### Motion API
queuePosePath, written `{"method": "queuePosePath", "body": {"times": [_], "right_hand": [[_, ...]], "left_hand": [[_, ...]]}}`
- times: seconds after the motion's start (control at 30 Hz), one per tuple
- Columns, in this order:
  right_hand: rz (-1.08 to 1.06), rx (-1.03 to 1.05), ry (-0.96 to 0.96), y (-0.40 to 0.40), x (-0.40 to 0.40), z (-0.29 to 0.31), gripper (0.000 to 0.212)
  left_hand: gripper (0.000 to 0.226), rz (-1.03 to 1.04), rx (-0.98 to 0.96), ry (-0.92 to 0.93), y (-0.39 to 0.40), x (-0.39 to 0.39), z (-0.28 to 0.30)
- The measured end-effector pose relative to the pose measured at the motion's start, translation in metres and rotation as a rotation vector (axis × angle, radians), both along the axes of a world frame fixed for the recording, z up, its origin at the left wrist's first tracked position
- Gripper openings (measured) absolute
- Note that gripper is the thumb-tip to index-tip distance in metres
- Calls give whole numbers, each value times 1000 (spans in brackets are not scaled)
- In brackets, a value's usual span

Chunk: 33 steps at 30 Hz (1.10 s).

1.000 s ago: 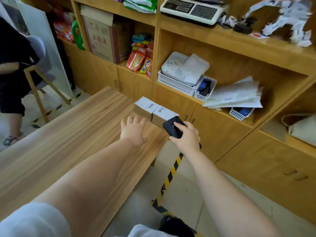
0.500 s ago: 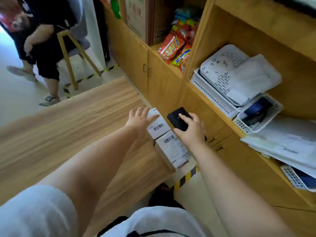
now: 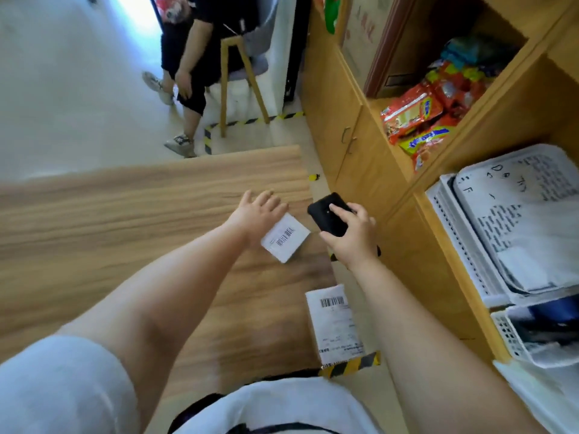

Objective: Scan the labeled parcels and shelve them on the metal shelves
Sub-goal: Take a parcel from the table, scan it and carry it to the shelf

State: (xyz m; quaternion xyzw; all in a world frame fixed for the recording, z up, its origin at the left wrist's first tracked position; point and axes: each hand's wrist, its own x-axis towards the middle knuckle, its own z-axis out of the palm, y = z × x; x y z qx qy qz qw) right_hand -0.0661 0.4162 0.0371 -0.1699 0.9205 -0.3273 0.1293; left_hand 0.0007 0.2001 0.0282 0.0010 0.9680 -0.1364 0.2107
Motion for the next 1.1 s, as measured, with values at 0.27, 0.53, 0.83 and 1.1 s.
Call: {"method": "queuePosePath", "body": {"times": [0.27, 0.53, 0.83, 1.1], "right_hand": [[488, 48, 28, -146, 73, 13, 60], [938, 95, 207, -258, 214, 32, 57], [1375, 266, 534, -351, 410, 41, 61], [1633, 221, 664, -429, 597, 45, 56]], "left_hand": [[102, 660, -36, 44, -117, 174, 26], [110, 1039, -31, 108, -174, 372, 40], [102, 1229, -95, 130, -209, 583, 49], [100, 1391, -201, 156, -239, 764, 57]]}}
